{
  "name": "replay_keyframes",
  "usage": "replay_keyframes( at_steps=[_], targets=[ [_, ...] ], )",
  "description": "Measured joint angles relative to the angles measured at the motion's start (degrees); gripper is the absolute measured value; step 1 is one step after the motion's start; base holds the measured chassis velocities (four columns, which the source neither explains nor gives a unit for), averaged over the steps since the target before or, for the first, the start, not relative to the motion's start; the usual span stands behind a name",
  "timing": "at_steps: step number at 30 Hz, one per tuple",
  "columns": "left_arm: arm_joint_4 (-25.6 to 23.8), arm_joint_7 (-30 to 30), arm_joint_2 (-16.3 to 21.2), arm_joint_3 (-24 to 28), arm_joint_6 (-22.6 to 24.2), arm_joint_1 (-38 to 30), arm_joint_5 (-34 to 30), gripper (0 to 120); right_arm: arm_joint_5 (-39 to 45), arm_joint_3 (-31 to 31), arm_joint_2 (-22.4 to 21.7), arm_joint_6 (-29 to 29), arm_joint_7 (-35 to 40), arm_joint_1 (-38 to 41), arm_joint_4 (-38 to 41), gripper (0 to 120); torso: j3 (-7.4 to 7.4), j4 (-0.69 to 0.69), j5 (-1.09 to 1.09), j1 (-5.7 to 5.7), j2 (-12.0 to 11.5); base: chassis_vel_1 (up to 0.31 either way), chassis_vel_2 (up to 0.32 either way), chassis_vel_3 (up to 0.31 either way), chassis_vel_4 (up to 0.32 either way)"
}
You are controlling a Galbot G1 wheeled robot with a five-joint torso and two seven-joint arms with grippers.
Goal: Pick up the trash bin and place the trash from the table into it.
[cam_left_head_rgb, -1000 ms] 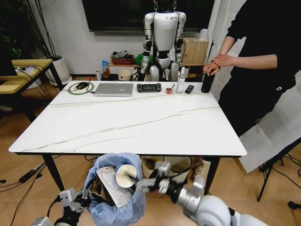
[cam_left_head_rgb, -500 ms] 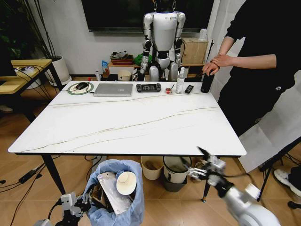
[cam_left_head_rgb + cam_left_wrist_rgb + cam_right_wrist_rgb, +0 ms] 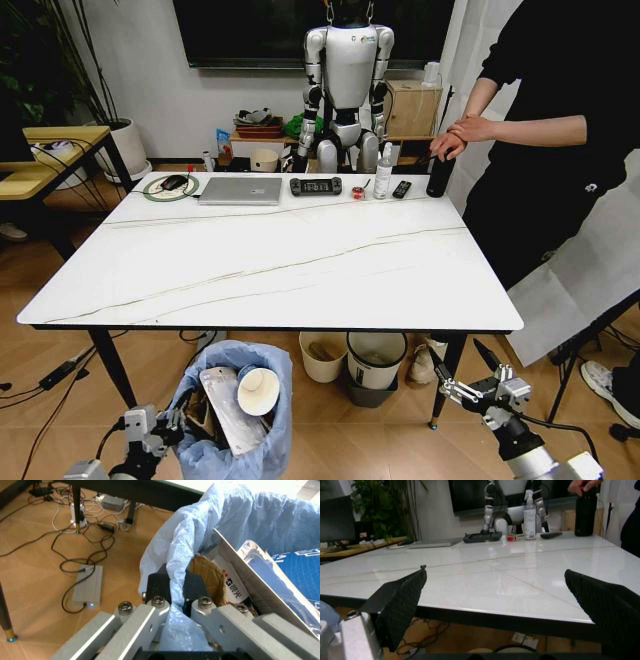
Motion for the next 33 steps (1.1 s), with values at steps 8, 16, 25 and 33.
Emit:
replay_keyframes(
  at_steps=[8,16,25,33],
  targets=[
    [1.23,1.04,2.24,-0.20,0.88,-0.55,-2.65,0,0.16,-0.29,-0.19,-0.05,0.04,0.16,0.00,100,-0.26,0.00,-0.01,-0.25,-0.53,0.000,0.000,0.000,0.000],
    [2.63,2.84,0.78,0.04,0.98,-1.38,-2.97,0,0.25,-0.43,-0.29,-0.12,0.13,0.24,0.00,100,-1.53,0.00,0.00,-1.31,-2.84,0.000,0.000,0.000,0.000],
    [4.10,4.49,-1.18,0.37,0.46,-1.87,-1.97,0,0.29,-0.50,-0.35,-0.15,0.17,0.28,0.00,100,-2.66,0.00,0.01,-2.24,-4.92,0.000,0.000,0.000,0.000],
    [6.37,6.31,-4.38,0.00,-0.28,-2.05,0.37,0,0.33,-0.57,-0.39,-0.19,0.21,0.32,0.02,100,-4.61,0.00,0.01,-3.89,-8.52,0.000,0.000,0.000,0.000]
  ],
)
